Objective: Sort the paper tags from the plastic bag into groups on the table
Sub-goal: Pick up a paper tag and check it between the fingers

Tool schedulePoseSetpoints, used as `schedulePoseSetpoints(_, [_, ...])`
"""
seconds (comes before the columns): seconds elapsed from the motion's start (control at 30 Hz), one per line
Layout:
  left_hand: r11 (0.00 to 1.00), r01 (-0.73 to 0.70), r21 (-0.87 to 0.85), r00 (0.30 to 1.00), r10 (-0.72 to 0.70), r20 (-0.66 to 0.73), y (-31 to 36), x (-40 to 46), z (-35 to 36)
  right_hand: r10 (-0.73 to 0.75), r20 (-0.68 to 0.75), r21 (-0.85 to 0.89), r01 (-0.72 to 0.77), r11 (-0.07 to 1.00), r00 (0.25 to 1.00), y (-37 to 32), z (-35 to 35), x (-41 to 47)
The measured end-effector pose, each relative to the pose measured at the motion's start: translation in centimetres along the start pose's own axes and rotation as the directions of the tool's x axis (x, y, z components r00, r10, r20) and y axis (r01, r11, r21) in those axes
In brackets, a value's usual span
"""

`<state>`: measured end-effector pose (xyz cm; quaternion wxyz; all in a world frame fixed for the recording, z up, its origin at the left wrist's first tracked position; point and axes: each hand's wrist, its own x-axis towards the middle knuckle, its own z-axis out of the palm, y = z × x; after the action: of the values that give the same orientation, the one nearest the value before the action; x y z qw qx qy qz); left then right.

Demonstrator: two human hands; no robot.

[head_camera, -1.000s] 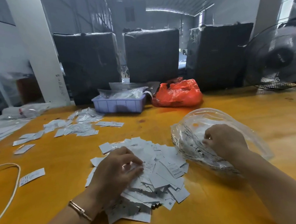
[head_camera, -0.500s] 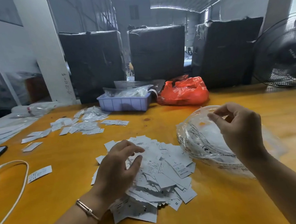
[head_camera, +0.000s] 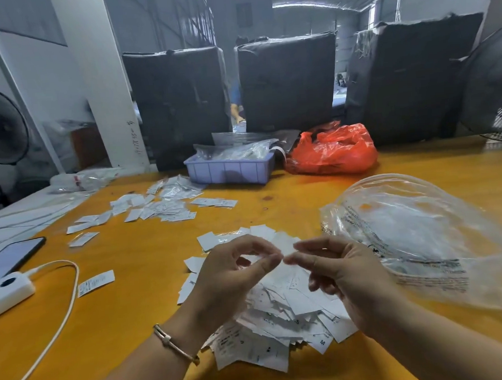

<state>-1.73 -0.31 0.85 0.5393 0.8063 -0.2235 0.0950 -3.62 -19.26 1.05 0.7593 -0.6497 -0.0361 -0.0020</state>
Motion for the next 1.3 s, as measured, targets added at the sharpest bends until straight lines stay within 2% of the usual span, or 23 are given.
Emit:
schedulePoseSetpoints(0.07, [0.998,0.018,-0.061,1.000,-0.018,0.005,-0.1,0.0,-0.1,-0.039,0.015,-0.028,0.039,0.999,0.999,-0.1,-0.1,0.0])
schedulePoseSetpoints(0.23, [0.997,0.027,-0.078,0.999,-0.025,0.025,-0.1,-0.1,0.0,-0.075,0.089,-0.139,0.087,0.986,0.993,-0.2,-0.2,0.1])
schedulePoseSetpoints(0.37, [0.997,0.026,-0.074,0.999,-0.025,0.024,-0.2,-0.1,0.0,-0.093,0.096,-0.187,0.110,0.976,0.991,-0.1,-0.2,0.1])
schedulePoseSetpoints(0.47, [0.996,0.026,-0.083,1.000,-0.025,0.005,-0.4,-0.1,-0.2,-0.148,0.050,-0.322,0.156,0.934,0.988,-0.4,-1.0,0.6])
schedulePoseSetpoints(0.53, [0.990,0.047,-0.130,0.998,-0.051,-0.028,-0.7,0.1,-0.4,-0.256,-0.003,-0.494,0.221,0.841,0.967,-0.7,-2.3,1.2])
schedulePoseSetpoints(0.63, [0.973,0.100,-0.209,0.991,-0.115,-0.063,-1.2,0.2,-0.8,-0.341,0.023,-0.755,0.239,0.610,0.940,-1.0,-4.1,1.9])
schedulePoseSetpoints(0.8, [0.971,0.136,-0.195,0.985,-0.154,-0.081,-1.4,0.1,-0.6,-0.160,0.153,-0.935,0.195,0.295,0.975,-0.3,-4.6,2.1])
schedulePoseSetpoints(0.87, [0.971,0.133,-0.199,0.984,-0.154,-0.094,-1.3,0.1,-0.6,-0.093,0.171,-0.952,0.189,0.239,0.981,-0.2,-4.2,2.0])
schedulePoseSetpoints(0.97, [0.970,0.125,-0.209,0.984,-0.147,-0.097,-1.2,0.1,-0.5,-0.075,0.135,-0.975,0.146,0.165,0.988,0.2,-3.6,2.2])
schedulePoseSetpoints(1.03, [0.968,0.129,-0.216,0.983,-0.153,-0.099,-1.2,0.1,-0.4,-0.074,0.103,-0.978,0.115,0.174,0.992,0.5,-3.4,2.3])
schedulePoseSetpoints(1.23, [0.936,0.134,-0.326,0.983,-0.166,-0.074,-1.0,0.1,-0.6,-0.001,0.030,-0.916,0.028,0.401,1.000,0.9,-3.3,2.4])
schedulePoseSetpoints(1.3, [0.932,0.132,-0.339,0.985,-0.163,-0.063,-1.0,0.2,-0.6,0.021,0.008,-0.903,-0.002,0.429,1.000,1.1,-3.3,2.6])
